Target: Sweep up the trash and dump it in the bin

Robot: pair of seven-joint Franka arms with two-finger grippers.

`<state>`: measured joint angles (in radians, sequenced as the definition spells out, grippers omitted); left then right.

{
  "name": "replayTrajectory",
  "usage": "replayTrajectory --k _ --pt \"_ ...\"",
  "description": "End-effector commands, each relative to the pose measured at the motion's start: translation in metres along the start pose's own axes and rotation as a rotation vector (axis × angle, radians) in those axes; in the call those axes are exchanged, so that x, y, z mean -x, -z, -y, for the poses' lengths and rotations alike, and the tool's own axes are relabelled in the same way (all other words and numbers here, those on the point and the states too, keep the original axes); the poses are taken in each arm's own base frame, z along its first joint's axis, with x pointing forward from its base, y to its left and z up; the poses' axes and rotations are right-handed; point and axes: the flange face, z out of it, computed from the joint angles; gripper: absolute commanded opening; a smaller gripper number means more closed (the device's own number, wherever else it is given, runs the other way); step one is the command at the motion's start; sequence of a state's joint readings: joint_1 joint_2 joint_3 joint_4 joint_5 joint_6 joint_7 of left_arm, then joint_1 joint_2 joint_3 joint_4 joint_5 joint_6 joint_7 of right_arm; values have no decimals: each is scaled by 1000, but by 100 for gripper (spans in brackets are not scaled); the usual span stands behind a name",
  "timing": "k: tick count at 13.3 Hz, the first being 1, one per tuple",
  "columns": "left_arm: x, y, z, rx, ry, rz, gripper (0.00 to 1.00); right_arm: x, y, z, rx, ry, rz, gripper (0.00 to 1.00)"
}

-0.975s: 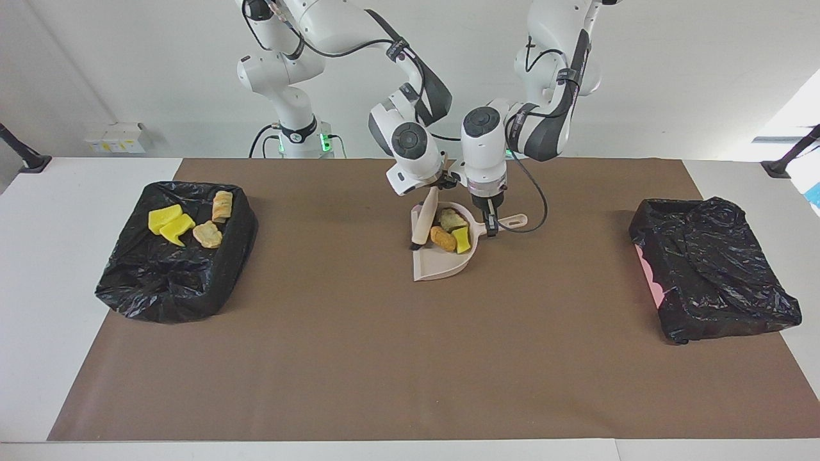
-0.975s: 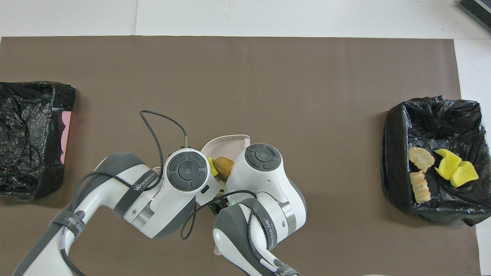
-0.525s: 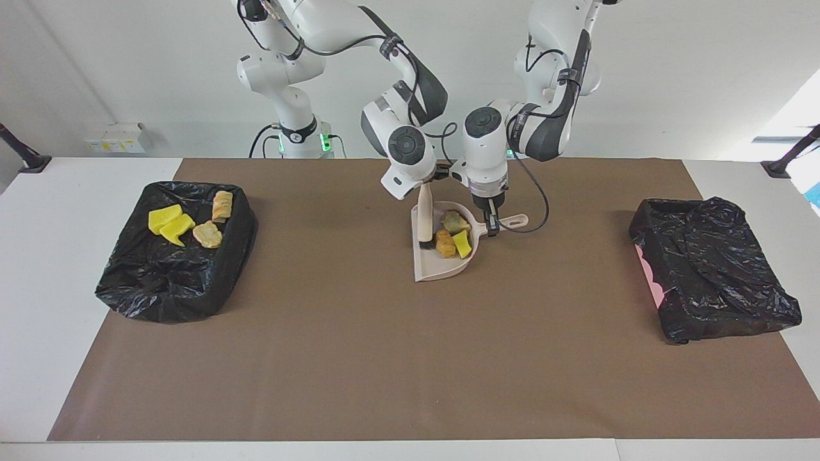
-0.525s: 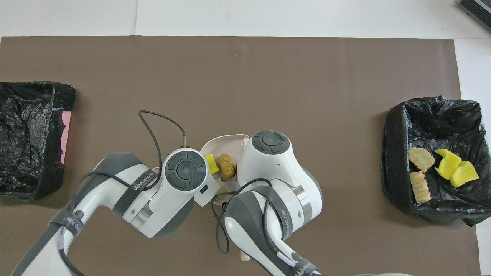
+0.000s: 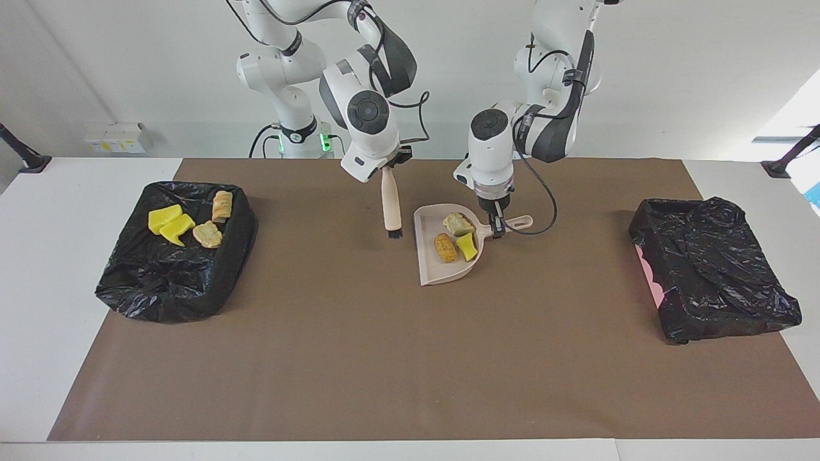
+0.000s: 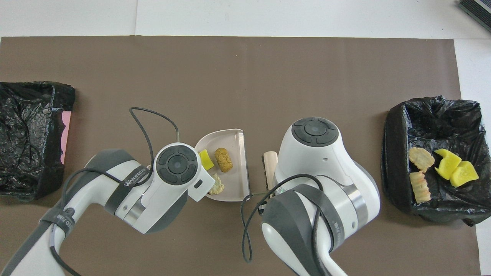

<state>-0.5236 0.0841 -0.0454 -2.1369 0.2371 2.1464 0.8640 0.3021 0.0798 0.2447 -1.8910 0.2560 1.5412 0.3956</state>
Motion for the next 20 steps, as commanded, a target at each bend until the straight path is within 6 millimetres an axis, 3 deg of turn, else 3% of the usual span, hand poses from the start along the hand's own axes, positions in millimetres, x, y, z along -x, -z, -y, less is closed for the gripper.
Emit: replayTrajectory --k 1,5,8,10,13,15,16,17,19,20 --pt "35 34 14 -44 67 -28 0 14 -3 10 46 39 -33 0" --pt "127 82 36 -98 166 -41 0 44 -44 38 63 36 -138 0" --pt "234 111 53 -69 351 -49 0 51 -91 82 63 -24 -183 0" --pt "304 127 50 -28 492 -33 0 54 -128 119 55 -97 -208 0" --pt "396 151 37 1 678 -10 0 48 -153 132 55 -112 -212 0" --pt "458 156 32 -19 796 -6 0 41 -167 135 65 -117 -221 0" --pt "480 158 36 -40 832 -3 0 33 -167 132 67 -131 -209 36" --pt "496 155 44 -56 854 8 0 33 -162 132 66 -121 -211 99" --pt "555 144 61 -73 894 54 0 29 -140 129 65 -135 -199 100" --pt "572 139 70 -77 870 77 0 26 -127 126 63 -145 -192 100"
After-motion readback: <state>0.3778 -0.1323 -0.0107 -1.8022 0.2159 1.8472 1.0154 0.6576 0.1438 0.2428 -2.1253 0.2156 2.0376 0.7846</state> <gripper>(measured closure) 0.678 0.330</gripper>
